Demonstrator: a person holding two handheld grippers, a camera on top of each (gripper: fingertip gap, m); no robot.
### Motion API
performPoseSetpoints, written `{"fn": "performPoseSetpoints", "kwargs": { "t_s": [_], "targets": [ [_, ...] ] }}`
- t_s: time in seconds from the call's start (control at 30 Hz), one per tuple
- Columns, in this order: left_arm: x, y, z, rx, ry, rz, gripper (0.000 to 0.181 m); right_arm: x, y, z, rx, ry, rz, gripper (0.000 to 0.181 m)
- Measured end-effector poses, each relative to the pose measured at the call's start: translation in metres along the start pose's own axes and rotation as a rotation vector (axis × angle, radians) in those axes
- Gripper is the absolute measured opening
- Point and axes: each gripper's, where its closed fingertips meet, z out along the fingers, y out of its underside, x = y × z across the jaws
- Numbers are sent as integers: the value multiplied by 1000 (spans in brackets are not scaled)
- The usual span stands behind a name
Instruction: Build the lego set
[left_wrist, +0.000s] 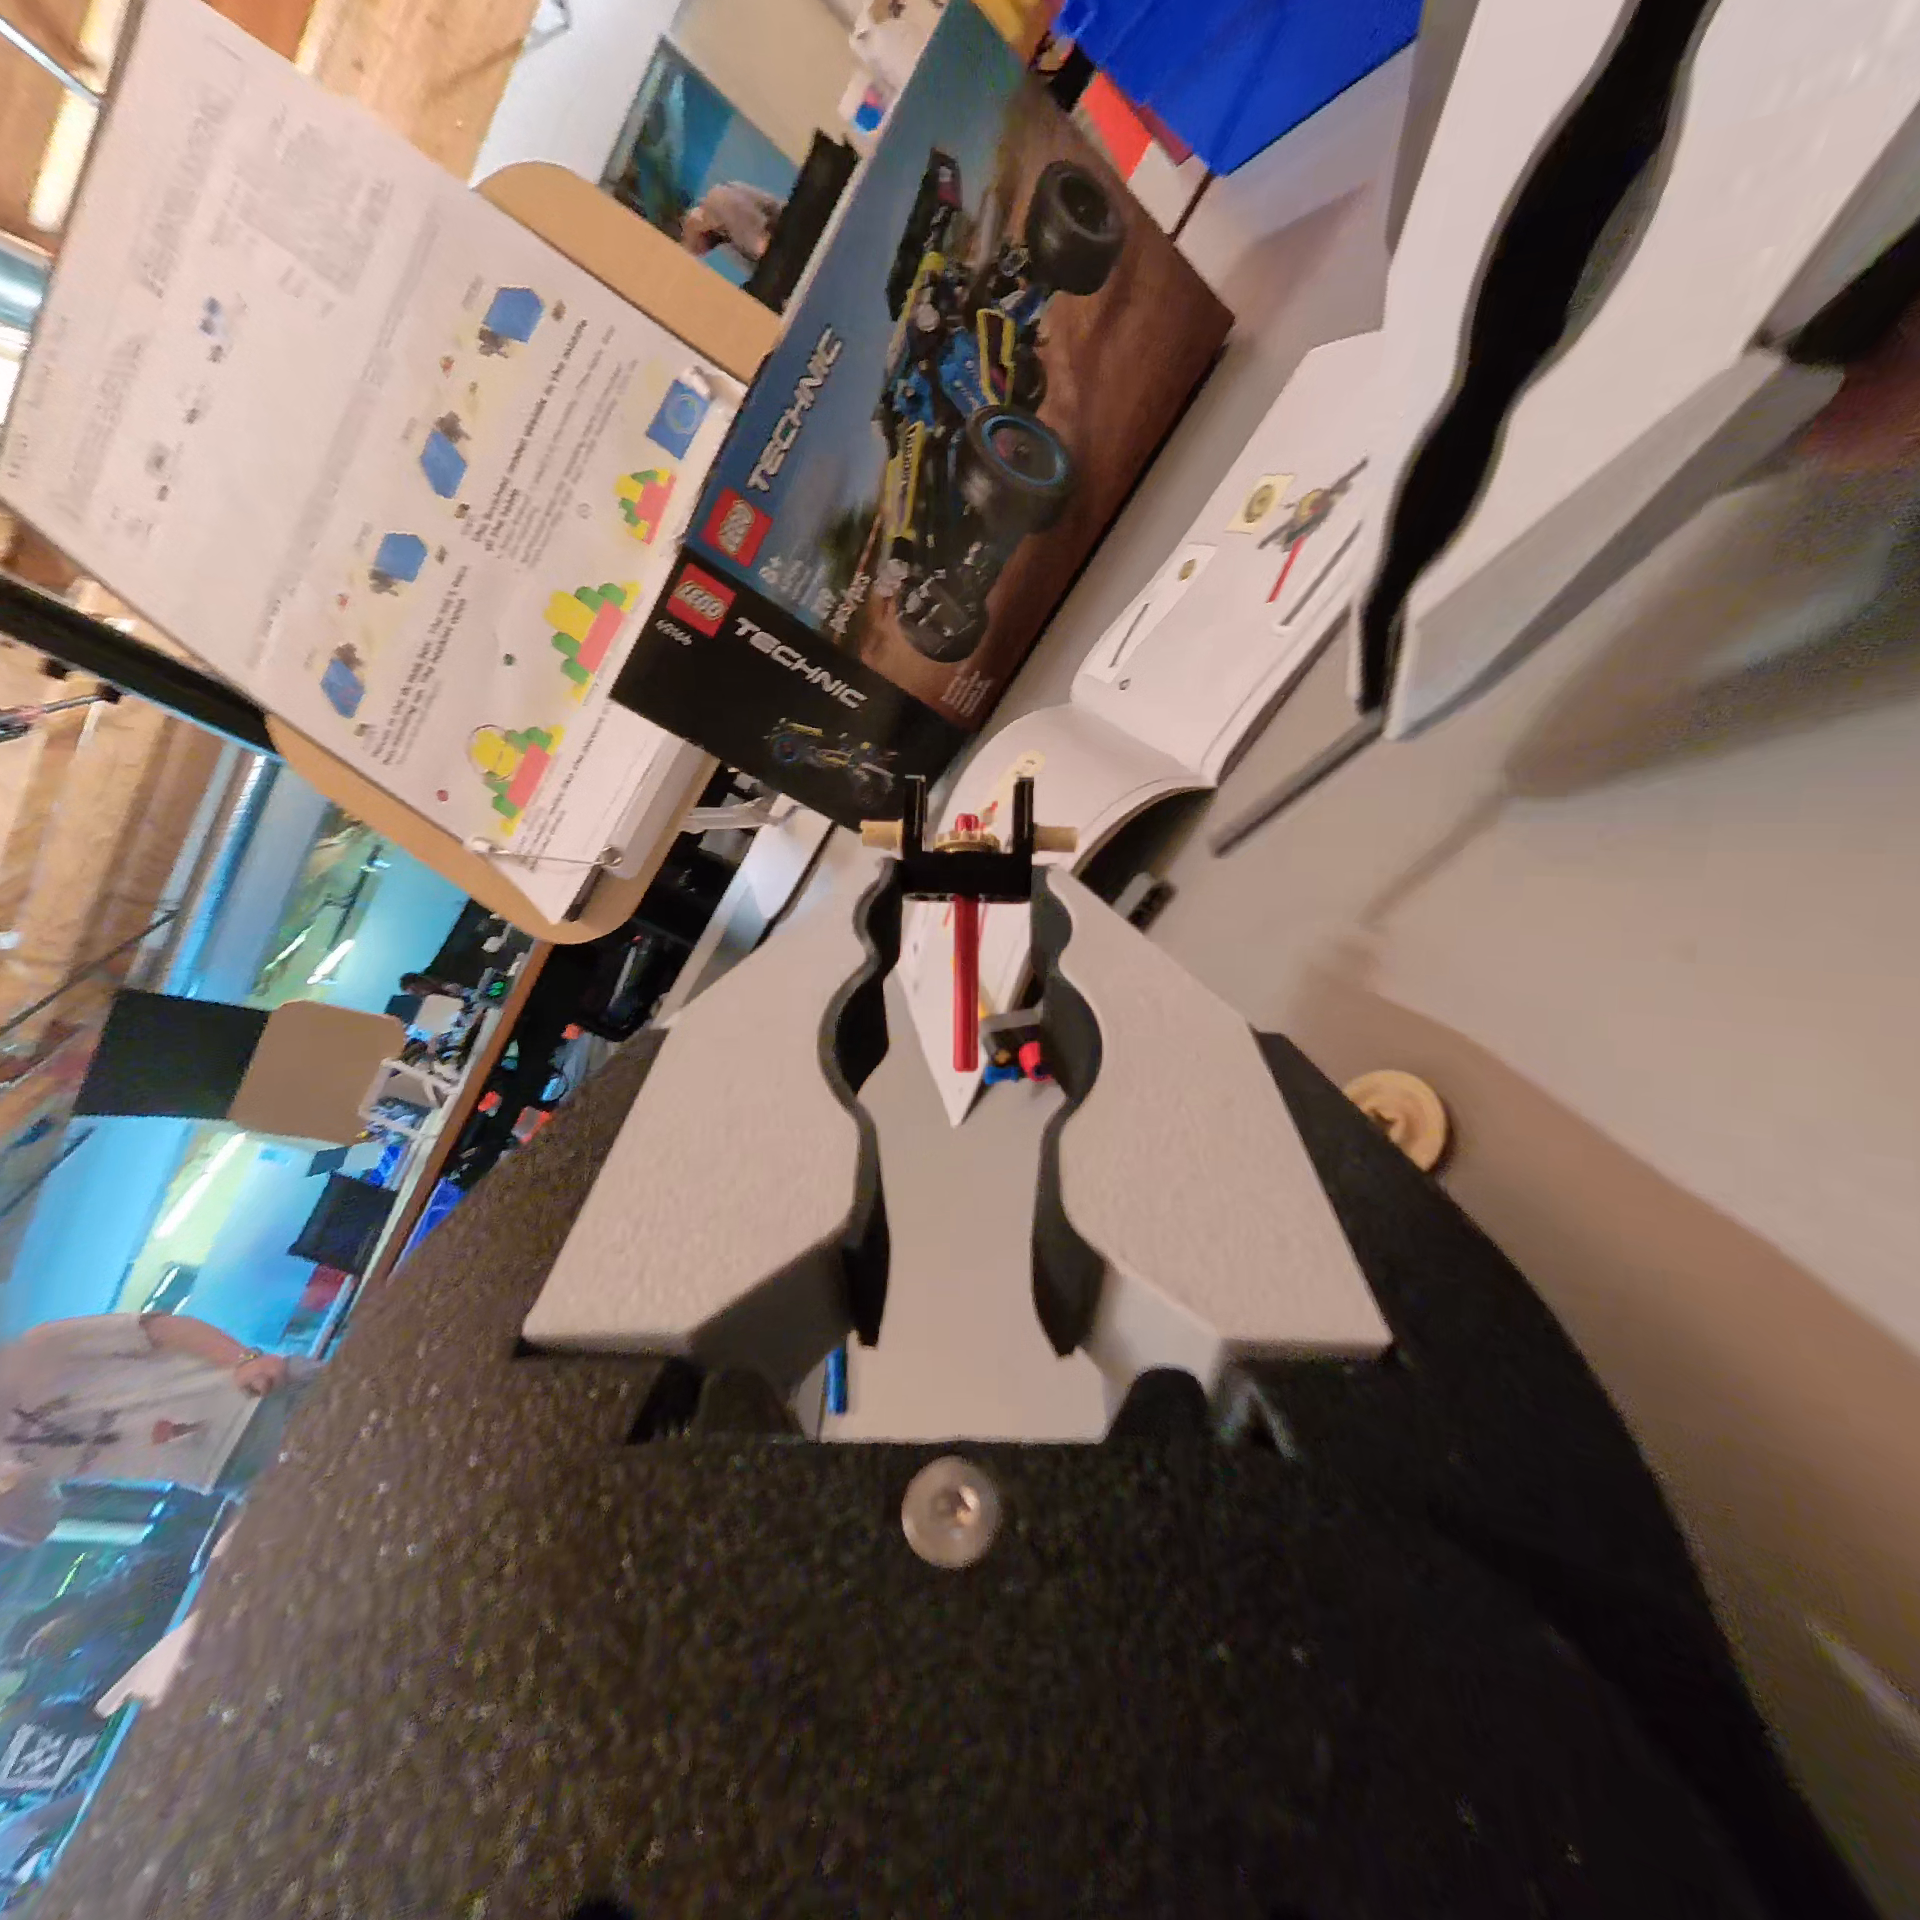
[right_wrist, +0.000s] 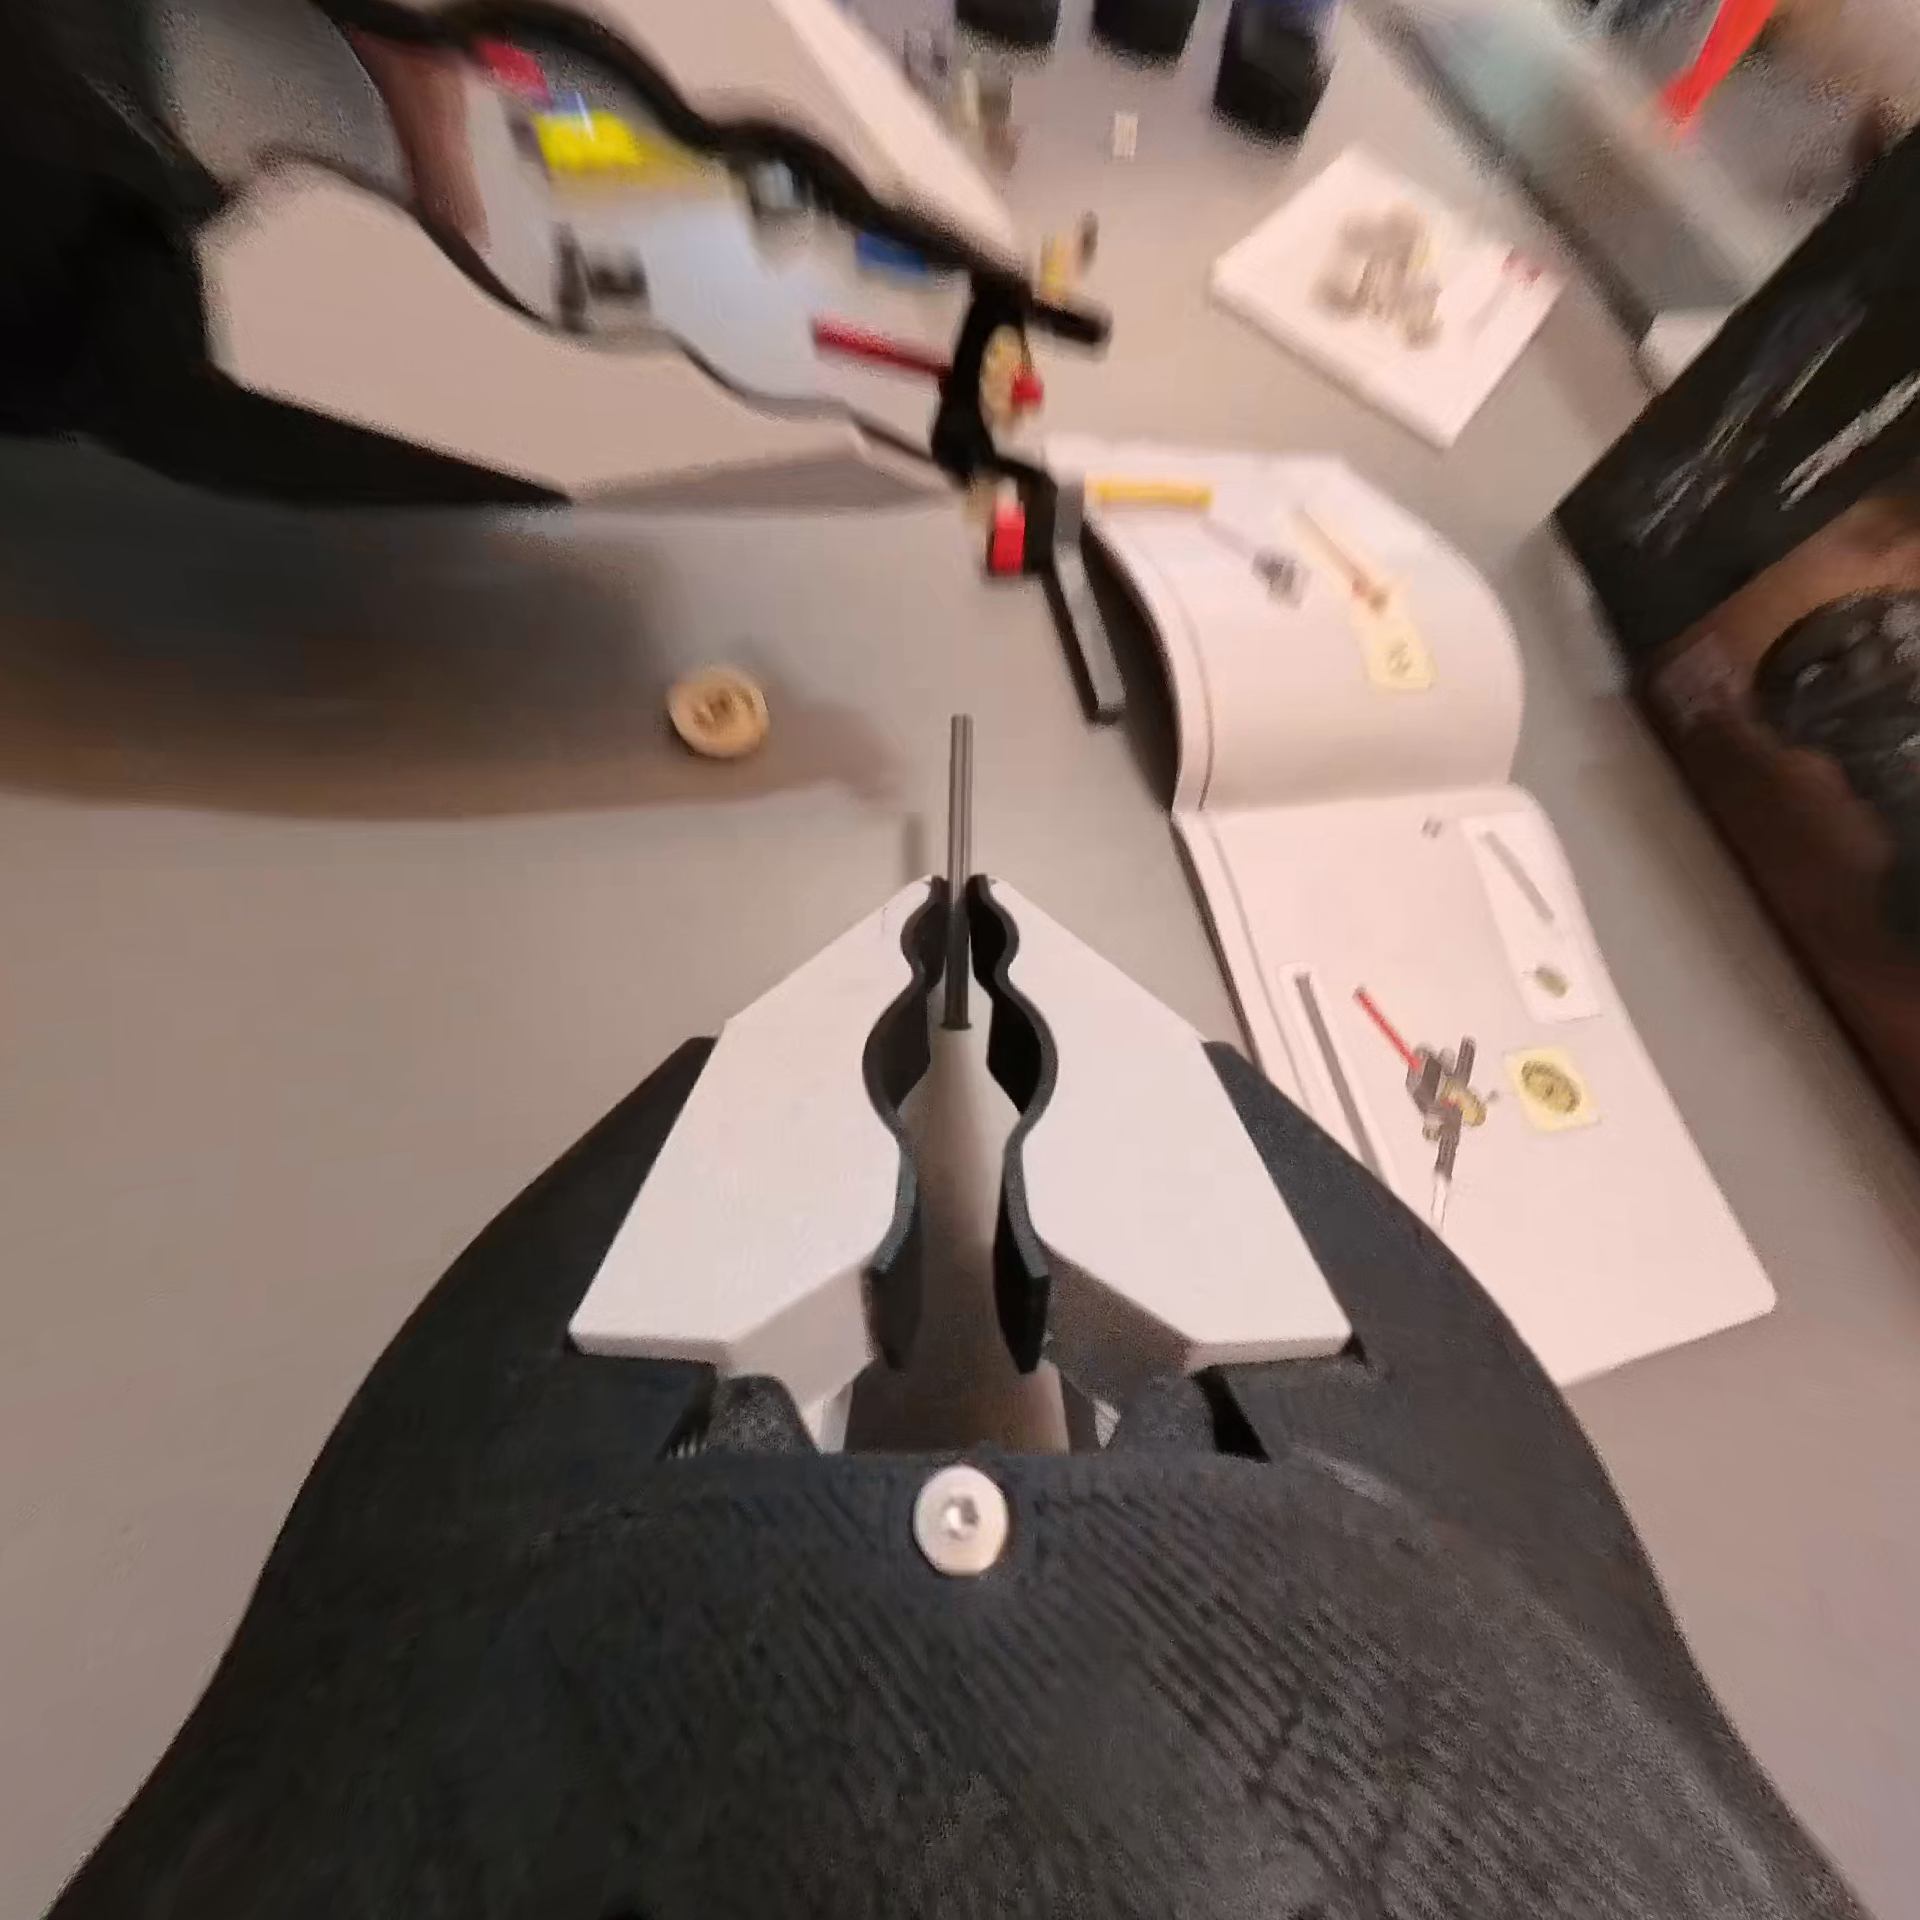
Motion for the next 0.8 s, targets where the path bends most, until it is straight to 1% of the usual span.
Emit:
{"fn": "performPoseSetpoints", "kwargs": {
  "t_s": [0.03, 0.1, 0.17, 0.23, 0.47, 0.57, 0.8],
  "targets": [
    [-3, 0, 0, 0, -21, -3, 22, 0, -14, -4, 84, 21, -3, 3],
    [-5, -2, -1, 12, -35, -34, 22, 3, -30, -10, 188, 51, 20, 2],
    [-4, -4, -1, 12, -22, -80, 22, 8, -33, -13, 217, 85, 26, 2],
    [-3, -6, -1, 19, -5, -125, 22, 9, -35, -15, 233, 82, 42, 2],
    [4, -6, 1, 5, 40, -187, 22, 10, -32, -11, 206, 97, 38, 2],
    [6, -5, 3, -7, 53, -214, 22, 12, -33, -12, 218, 107, 47, 2],
    [8, -7, 5, -16, 104, -352, 22, 15, -33, -12, 217, 119, 59, 2]
  ]
}}
